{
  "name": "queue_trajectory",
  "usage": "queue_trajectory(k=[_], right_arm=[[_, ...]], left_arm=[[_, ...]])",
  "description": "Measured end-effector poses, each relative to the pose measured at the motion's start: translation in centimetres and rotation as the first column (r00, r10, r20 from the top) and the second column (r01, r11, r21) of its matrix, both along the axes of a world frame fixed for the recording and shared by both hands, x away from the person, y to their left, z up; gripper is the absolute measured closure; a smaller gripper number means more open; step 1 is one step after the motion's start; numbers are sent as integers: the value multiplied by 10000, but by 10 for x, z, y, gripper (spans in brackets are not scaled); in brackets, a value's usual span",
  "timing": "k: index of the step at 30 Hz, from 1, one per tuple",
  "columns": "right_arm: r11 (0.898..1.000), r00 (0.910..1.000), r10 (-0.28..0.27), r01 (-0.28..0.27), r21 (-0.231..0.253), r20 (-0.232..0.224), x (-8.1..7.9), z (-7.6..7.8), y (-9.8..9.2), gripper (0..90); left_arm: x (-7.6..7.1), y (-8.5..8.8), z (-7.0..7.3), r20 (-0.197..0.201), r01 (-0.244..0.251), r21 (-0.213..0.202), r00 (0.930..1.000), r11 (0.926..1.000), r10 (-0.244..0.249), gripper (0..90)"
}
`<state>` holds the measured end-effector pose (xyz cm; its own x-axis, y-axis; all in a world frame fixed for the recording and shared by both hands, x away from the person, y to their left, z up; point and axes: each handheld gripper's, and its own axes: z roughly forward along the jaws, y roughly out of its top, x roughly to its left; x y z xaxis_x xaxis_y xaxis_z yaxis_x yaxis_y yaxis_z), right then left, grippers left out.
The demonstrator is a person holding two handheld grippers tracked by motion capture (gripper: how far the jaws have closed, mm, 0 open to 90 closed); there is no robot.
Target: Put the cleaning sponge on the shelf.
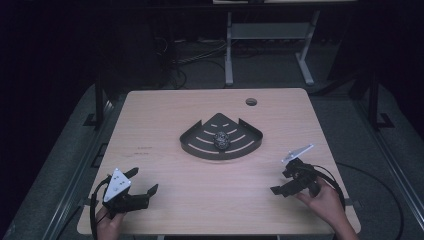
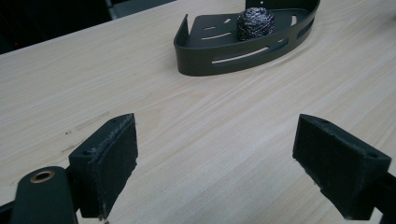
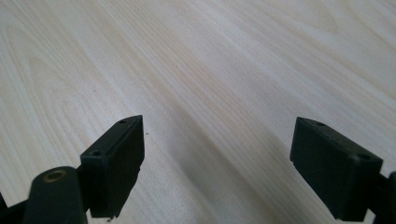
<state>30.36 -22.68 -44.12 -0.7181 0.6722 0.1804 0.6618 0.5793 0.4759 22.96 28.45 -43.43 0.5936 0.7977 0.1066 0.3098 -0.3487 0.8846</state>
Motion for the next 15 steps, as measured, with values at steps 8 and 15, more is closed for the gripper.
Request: queue_trajectory(k=[8,15], right_arm=[[9999,9999,-149,149,16,50,-8,-2,-8,171],[9996,9997,-248,248,97,22,-14,-5,-14,171]], left_arm=[[0,-1,0,-22,32,36,10000,10000,-32,133],[0,-2,-1,-46,40,31,10000,10000,-40,133]])
